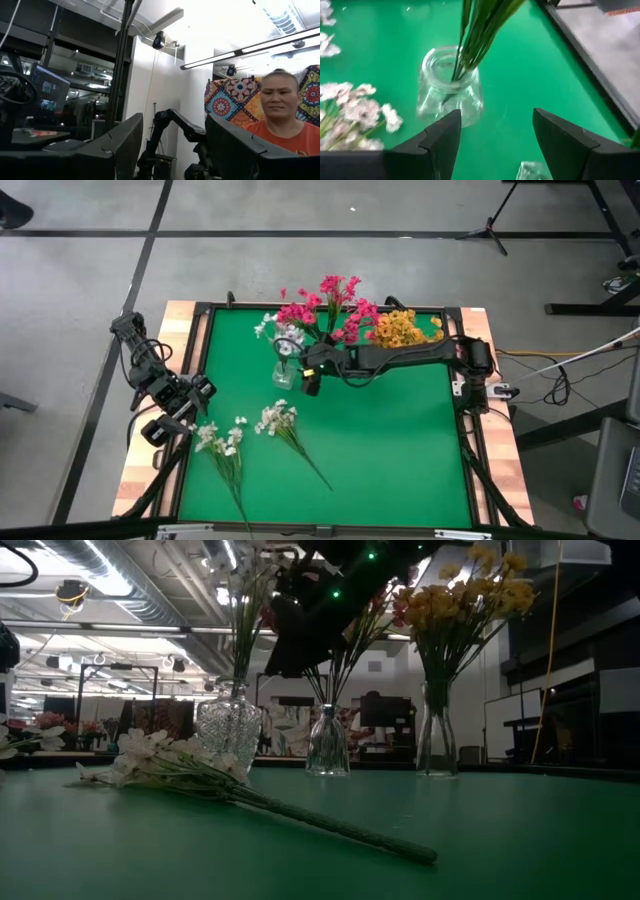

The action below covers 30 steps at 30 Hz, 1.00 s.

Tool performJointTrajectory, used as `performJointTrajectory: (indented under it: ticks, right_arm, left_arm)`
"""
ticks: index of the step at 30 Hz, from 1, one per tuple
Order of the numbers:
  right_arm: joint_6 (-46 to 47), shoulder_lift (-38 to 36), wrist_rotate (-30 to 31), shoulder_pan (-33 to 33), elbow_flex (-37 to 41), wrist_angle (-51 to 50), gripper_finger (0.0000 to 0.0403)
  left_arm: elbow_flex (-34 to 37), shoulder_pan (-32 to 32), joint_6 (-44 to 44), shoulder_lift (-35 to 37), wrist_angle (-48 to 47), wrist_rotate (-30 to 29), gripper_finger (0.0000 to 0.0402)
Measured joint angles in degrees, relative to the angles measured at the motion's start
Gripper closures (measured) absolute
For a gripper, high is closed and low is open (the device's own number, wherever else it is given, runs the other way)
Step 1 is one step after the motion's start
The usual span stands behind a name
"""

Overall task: Sort flowers into vase by color
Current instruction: Put the right white flower into the left transparent vase

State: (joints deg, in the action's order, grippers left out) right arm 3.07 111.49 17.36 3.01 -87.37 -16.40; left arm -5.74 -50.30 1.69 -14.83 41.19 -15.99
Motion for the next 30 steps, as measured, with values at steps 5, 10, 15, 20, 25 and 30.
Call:
performJointTrajectory:
  ticks: [5,10,15,20,25,30]
  right_arm:
    - [0.61,-1.57,-0.64,-0.70,0.02,-2.38,0.0157]
    - [0.79,-3.95,0.84,-2.24,0.02,-3.14,0.0157]
    - [0.79,-6.24,2.93,-4.14,0.00,-3.73,0.0157]
    - [3.81,-7.42,4.08,-6.09,0.00,-4.11,0.0157]
    - [10.17,-7.31,4.67,-8.64,-0.03,-1.58,0.0158]
    - [8.53,-3.43,11.09,-11.22,0.02,2.56,0.0182]
  left_arm:
    - [0.00,0.00,-0.04,0.00,0.00,0.00,0.0188]
    - [0.00,-0.01,-0.10,0.00,-0.10,0.02,0.0188]
    - [0.00,0.00,-0.15,0.00,-0.09,0.07,0.0188]
    - [0.00,0.00,-0.89,0.00,-0.11,0.16,0.0188]
    - [0.00,0.00,-1.36,0.00,-0.50,0.22,0.0188]
    - [0.00,0.00,-1.32,0.00,-1.12,0.24,0.0188]
